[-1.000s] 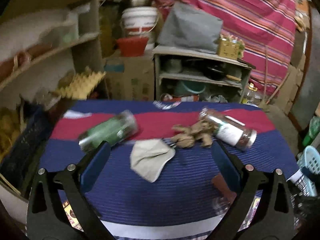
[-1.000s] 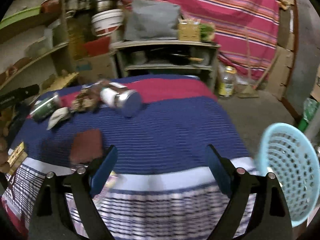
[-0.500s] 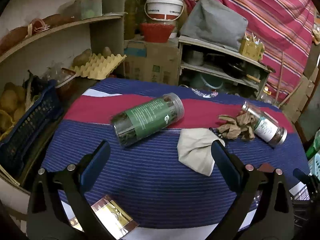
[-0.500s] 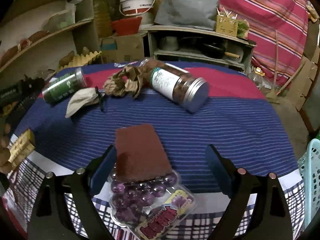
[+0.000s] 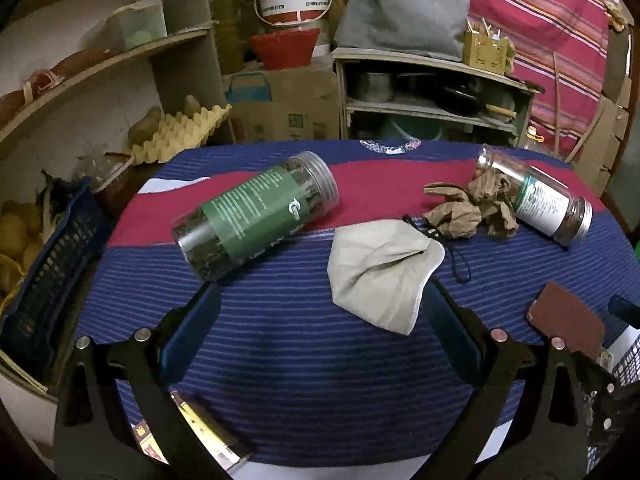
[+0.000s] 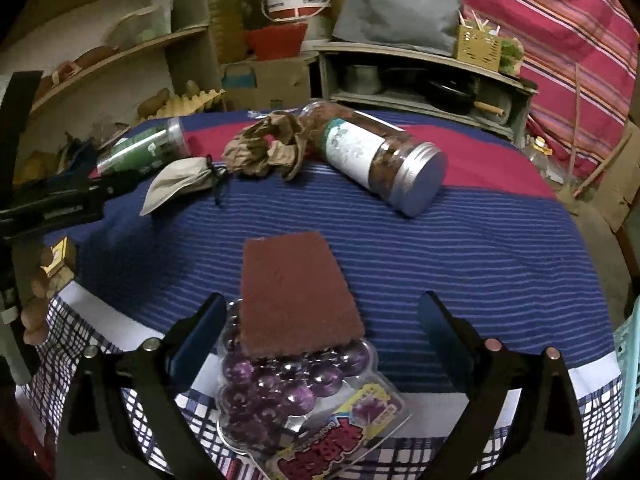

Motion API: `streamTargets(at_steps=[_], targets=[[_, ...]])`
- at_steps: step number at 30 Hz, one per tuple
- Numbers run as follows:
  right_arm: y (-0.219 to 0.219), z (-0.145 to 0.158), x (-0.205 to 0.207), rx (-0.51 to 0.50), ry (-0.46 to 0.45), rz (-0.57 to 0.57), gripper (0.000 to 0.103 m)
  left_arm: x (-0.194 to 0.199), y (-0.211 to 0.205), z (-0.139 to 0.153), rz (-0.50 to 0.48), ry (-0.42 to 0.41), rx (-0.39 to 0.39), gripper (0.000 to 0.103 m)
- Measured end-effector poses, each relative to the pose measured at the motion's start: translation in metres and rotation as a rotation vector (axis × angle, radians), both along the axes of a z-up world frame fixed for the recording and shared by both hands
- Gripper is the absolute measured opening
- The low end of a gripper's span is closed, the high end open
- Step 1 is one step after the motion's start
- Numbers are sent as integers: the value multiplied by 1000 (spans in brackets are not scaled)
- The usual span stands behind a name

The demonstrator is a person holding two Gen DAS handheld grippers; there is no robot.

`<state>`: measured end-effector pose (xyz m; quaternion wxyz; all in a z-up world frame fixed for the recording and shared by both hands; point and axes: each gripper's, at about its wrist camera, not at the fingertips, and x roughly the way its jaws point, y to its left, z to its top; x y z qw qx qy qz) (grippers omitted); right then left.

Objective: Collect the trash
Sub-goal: 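Lift the brown pad off the bead pack with the right tool while the left tool approaches the beige mask, then grasp the beige face mask by its strap with the left tool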

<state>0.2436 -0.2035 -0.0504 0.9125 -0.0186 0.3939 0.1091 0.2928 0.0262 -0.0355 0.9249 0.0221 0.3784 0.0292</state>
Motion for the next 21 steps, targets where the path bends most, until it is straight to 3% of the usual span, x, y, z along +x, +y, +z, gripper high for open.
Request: streamTargets(at_steps=[6, 9, 12, 13, 15, 18, 21], targets=[[-9, -4, 4, 51, 22, -29, 92, 1, -2, -3, -1, -1, -64, 97], [-11, -4, 4, 64, 27, -23, 77, 3, -7, -7, -6, 2, -77, 97], [-11, -6, 6, 76, 34, -15, 73, 6, -13, -11, -16, 8, -71, 97], [-11, -6, 6, 79, 33, -9, 66, 7, -16, -13, -22, 13, -64, 97], [-9, -5, 6, 75, 28, 3, 60, 9, -20, -16, -37, 21, -46, 93], [-6, -3, 6, 51, 16, 12, 60, 12, -28, -19, -58, 26, -24, 90], [-6, 0, 4, 34, -3, 5, 60, 14, -33, -23, -74, 39, -12, 79]])
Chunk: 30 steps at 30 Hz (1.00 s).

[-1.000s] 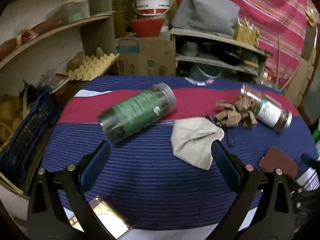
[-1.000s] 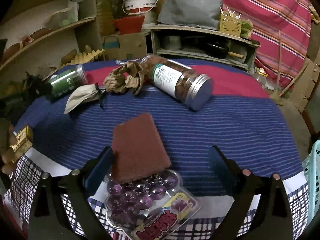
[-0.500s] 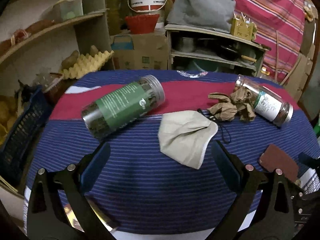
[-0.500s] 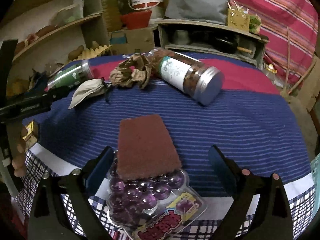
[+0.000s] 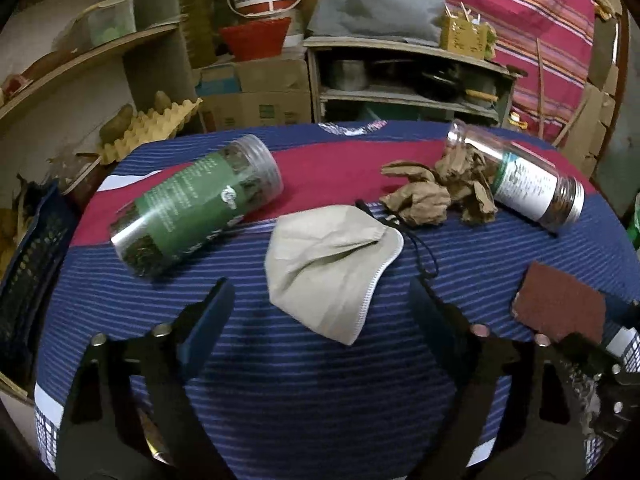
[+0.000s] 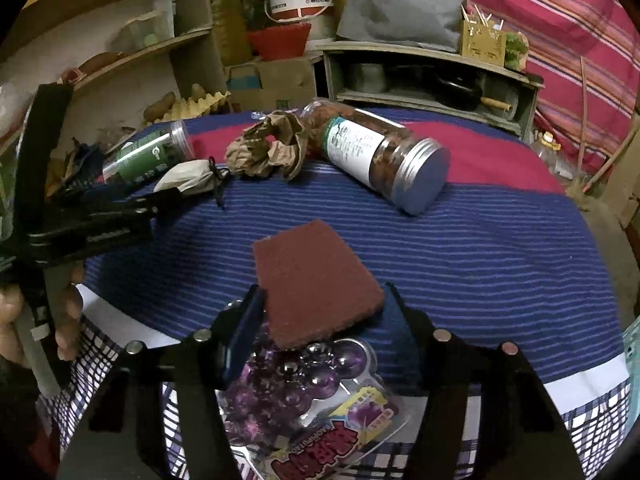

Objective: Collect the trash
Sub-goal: 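Grasp the beige face mask by its strap with the left tool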

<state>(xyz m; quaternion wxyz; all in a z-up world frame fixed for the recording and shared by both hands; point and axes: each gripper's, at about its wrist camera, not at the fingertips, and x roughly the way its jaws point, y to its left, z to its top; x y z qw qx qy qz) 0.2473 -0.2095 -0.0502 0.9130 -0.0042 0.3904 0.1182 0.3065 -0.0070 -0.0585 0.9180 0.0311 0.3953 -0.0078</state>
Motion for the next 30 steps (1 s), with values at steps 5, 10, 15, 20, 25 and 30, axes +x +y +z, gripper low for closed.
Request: streamTargets(at_steps=[5, 10, 15, 20, 25, 30], targets=[[-12, 5, -2, 23, -15, -34, 60, 3, -5, -6, -12, 17, 27, 60], [-24, 8, -3, 59, -28, -63, 60, 8, -7, -11, -6, 40, 47, 43], [-33, 7, -1, 89, -29, -92, 60, 8, -3, -7, 6, 24, 30, 29], [-32, 5, 0, 75, -29, -96, 60, 7, 4, 0, 22, 3, 3, 10], [-30, 5, 0, 59, -32, -92, 60, 4, 9, 11, 50, -27, 14, 4], [-32, 7, -1, 60, -39, -95, 60, 0, 16, 20, 72, -38, -7, 3]])
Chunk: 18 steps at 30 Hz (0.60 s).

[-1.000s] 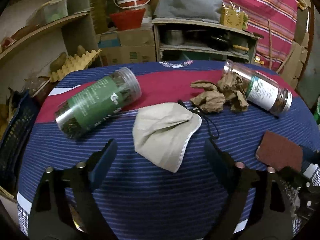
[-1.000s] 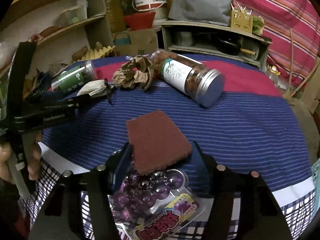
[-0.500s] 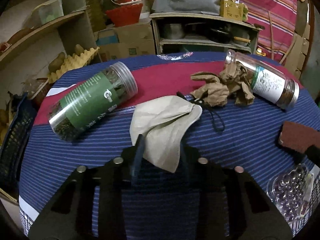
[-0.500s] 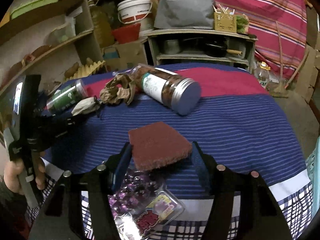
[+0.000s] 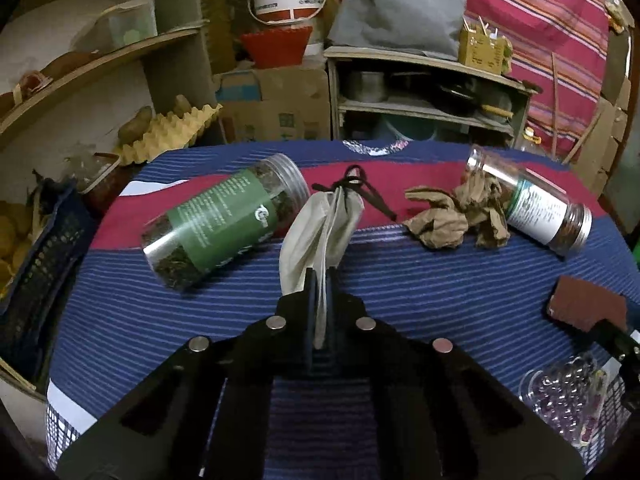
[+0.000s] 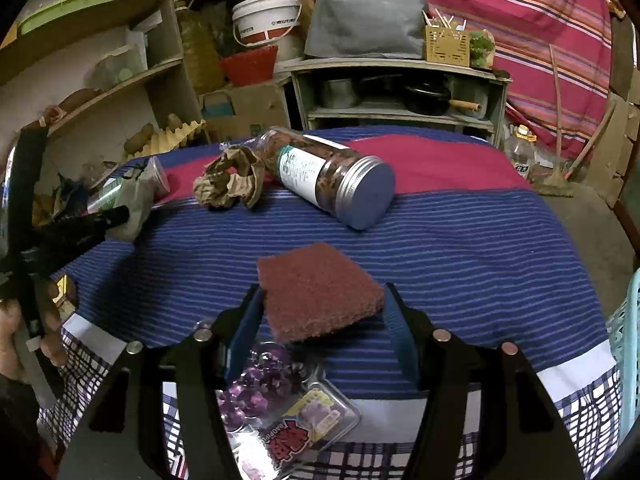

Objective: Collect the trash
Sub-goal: 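Grasp the beige face mask by its strap with the left tool, then carry the mask and brown pad over the blue basket and release both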

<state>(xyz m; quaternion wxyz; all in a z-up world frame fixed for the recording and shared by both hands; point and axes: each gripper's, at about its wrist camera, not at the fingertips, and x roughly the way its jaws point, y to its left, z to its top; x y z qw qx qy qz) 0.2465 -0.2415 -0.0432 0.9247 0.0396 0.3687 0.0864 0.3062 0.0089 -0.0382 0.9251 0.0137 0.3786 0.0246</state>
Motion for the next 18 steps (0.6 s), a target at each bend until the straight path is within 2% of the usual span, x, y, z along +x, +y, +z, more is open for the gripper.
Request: streamTargets(at_steps=[6, 11, 18], targets=[[-3, 6, -4, -10, -22, -12, 60, -8, 0, 13, 0, -20, -4, 3], [-19, 14, -10, -5, -42, -43, 60, -13, -10, 27, -12, -25, -49, 3], [-56, 32, -27, -16, -80, -115, 60, -31, -61, 60, -107, -85, -71, 3]])
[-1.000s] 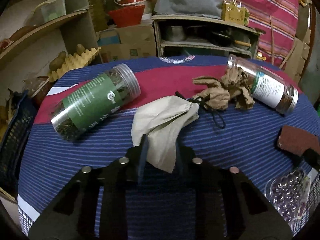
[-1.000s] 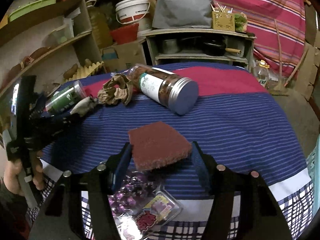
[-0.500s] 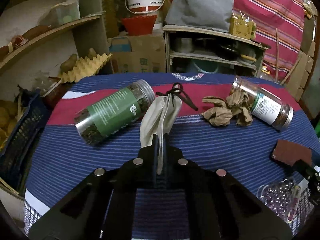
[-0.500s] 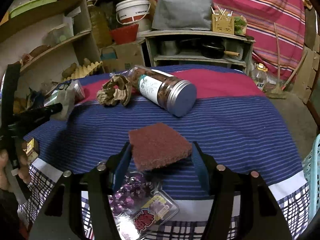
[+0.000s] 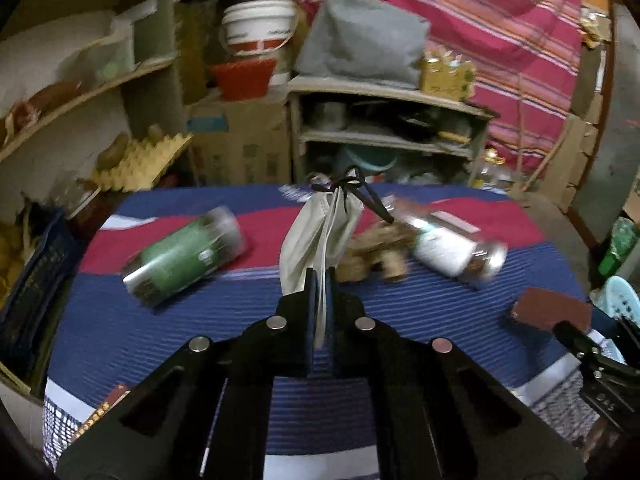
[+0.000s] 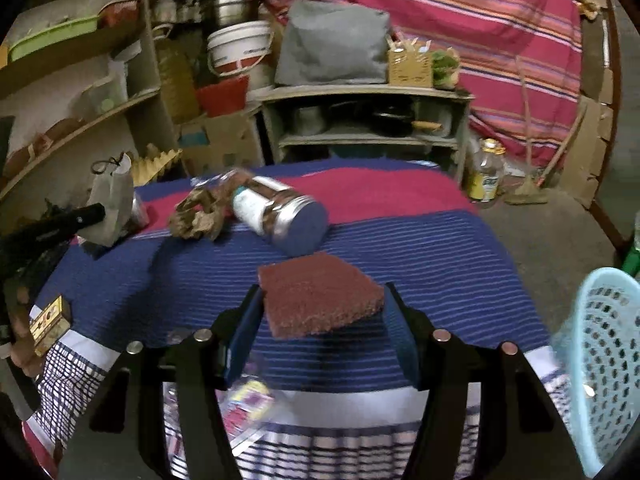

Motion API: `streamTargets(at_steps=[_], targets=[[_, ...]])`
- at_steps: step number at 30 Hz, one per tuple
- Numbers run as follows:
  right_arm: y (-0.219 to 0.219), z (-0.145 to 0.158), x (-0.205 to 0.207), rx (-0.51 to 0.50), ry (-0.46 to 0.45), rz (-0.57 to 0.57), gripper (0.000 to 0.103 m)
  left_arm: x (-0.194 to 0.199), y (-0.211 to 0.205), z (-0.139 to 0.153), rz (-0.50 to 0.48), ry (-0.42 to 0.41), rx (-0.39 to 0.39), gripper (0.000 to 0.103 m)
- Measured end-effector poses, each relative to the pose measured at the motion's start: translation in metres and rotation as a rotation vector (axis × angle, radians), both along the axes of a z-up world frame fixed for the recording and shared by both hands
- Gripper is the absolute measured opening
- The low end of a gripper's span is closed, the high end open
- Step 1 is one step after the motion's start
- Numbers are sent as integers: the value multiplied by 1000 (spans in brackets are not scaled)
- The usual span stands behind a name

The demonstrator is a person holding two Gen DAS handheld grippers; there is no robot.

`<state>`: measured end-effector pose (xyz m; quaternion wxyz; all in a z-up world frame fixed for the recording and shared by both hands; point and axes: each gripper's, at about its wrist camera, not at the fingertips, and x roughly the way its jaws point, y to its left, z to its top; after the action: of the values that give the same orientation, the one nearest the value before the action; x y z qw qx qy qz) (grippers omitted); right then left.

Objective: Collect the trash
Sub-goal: 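Carry the mask and brown pad over the blue basket and release both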

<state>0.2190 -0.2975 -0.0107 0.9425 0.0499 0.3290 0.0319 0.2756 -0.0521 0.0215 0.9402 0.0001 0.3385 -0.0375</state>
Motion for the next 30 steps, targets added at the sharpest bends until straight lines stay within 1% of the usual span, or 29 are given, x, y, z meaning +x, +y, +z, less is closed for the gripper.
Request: streamTargets(at_steps=[5, 8, 10, 15, 20, 23, 30], targets=[[-45, 13, -19, -6, -27, -60, 60, -10, -46, 14, -94, -20, -44, 3], [-78, 18, -35, -16, -35, -112, 60, -17, -79, 16, -148, -30, -36, 3], [-102, 20, -49, -58, -41, -150, 60, -24, -106, 16, -194, -30, -31, 3], [-150, 24, -74, -98, -45, -224, 60, -40, -166, 11, -287, -35, 2, 3], [-188, 26, -97, -140, -47, -277, 60, -57, -221, 6, -380, -23, -18, 3], [-211, 24, -109, -142, -45, -314, 60, -66, -250, 1, -425, -11, -33, 3], [-253, 10, -127, -132, -17, -377, 60, -88, -321, -14, -547, 0, -9, 3]])
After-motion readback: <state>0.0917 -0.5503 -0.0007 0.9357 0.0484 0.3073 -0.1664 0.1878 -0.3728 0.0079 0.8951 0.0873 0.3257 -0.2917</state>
